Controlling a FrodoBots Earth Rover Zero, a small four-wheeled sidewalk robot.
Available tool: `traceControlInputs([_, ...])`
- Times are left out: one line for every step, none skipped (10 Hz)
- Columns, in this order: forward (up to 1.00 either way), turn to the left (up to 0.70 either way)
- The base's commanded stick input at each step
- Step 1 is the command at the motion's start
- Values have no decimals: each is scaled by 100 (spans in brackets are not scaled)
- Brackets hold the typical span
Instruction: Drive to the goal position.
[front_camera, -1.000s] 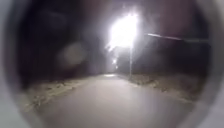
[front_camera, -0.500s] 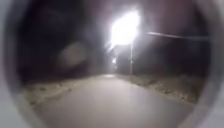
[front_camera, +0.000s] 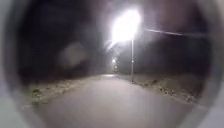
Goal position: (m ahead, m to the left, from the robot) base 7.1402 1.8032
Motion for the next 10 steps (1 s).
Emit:
traceControlInputs([85, 0])
traceControlInputs([85, 0])
traceControlInputs([85, 0])
traceControlInputs([85, 0])
traceControlInputs([85, 0])
traceControlInputs([85, 0])
traceControlInputs([85, 0])
traceControlInputs([85, 19])
traceControlInputs([85, 18])
traceControlInputs([85, 0])
